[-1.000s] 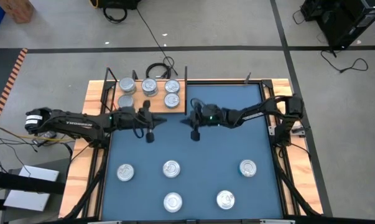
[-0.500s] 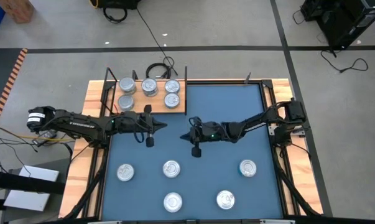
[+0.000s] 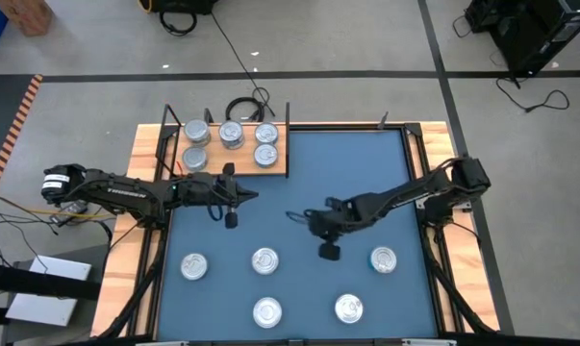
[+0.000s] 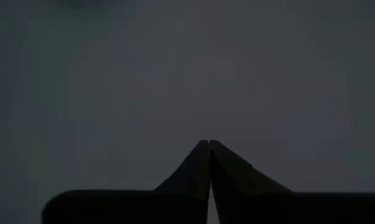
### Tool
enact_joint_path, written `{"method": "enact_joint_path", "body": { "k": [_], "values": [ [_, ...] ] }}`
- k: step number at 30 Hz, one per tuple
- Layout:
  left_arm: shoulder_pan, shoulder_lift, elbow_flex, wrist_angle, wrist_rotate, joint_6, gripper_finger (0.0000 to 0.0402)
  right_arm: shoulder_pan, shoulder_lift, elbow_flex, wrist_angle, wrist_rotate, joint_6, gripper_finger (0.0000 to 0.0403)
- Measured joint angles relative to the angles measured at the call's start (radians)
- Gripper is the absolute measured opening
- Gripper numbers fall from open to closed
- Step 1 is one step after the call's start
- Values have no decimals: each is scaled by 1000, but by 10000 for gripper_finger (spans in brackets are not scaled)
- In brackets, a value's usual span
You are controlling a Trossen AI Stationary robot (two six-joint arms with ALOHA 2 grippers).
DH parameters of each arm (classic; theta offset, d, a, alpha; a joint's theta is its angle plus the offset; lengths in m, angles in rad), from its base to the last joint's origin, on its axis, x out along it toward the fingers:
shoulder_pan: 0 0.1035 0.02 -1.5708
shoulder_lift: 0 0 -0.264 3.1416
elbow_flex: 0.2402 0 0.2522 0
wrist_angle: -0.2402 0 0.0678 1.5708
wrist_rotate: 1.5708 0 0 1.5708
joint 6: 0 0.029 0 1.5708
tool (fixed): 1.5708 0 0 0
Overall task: Stack canned seafood by type on shelf
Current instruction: Put the blue tuna can on the shelf aligned with the other blue tuna can
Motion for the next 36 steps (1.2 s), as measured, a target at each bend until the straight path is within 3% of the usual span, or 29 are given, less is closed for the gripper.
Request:
{"method": "enact_joint_path", "body": {
  "k": [5,11,25,36],
  "values": [
    [0,0,0,-23,0,-3,5,76,0,41,-306,-67,132,65],
    [0,0,0,-65,0,-6,5,142,0,48,-445,-116,226,110],
    [0,0,0,-142,0,7,5,260,3,48,-54,-352,239,95],
    [0,0,0,-164,0,20,5,321,3,-4,105,-369,323,86]
  ]
}}
